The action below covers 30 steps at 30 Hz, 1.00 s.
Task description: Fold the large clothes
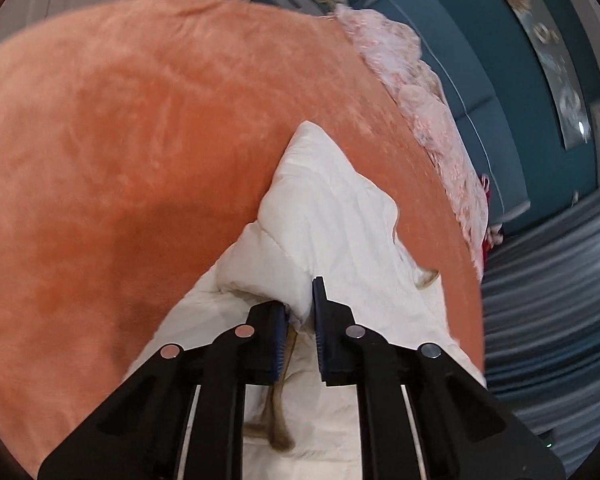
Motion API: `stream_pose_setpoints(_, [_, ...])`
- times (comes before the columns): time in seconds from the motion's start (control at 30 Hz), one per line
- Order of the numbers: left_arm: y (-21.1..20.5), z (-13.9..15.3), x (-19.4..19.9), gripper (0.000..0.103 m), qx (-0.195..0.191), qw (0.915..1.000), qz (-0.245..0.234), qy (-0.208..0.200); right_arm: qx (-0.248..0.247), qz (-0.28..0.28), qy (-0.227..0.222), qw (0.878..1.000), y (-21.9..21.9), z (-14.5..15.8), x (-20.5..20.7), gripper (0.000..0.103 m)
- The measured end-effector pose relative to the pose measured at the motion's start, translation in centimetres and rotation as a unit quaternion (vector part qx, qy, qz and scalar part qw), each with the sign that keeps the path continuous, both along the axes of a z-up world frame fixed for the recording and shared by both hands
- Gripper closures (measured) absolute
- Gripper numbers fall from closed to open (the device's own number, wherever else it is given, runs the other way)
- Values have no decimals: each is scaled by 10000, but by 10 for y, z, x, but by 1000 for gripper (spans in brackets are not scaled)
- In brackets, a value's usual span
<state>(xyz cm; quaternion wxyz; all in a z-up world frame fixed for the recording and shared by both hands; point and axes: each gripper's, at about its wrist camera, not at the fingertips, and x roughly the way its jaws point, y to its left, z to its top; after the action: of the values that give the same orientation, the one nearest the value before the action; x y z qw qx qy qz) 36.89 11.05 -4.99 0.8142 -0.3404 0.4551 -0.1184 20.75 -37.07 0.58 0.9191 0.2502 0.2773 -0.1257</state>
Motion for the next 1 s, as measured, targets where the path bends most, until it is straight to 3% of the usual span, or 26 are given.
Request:
stream_pose_setpoints(0.13, [-16,-15,-2,92,608,9980,-172,67,-550,105,658,9963,8,-26,5,101])
stream_pose_setpoints(0.27, [-15,-38,-9,91,668,9975,-122,200,-497,-5,992,9938,5,-53,7,102])
stream_pose_setpoints(0.47, [-29,-45,-16,90,1286,9912,-267,-156,-413,28,1297,9907,6,-84,12,102])
stream_pose_setpoints(0.6, [-44,-47,-23,89,1829,9814,-279,-506,-486,72,1402,9889,8,-94,16,101])
stream_pose_setpoints(0.77, [-50,-43,-22,88,2100,9757,-285,-559,-426,78,1357,9898,7,-90,14,101])
stream_pose_setpoints(0.9, [-42,-14,-38,71,2458,9671,-300,-590,-468,-131,944,9943,9,-54,-10,96])
stream_pose_setpoints(1.0, [-35,18,-53,71,2655,9602,-304,-817,-503,38,644,9967,14,-28,-12,95])
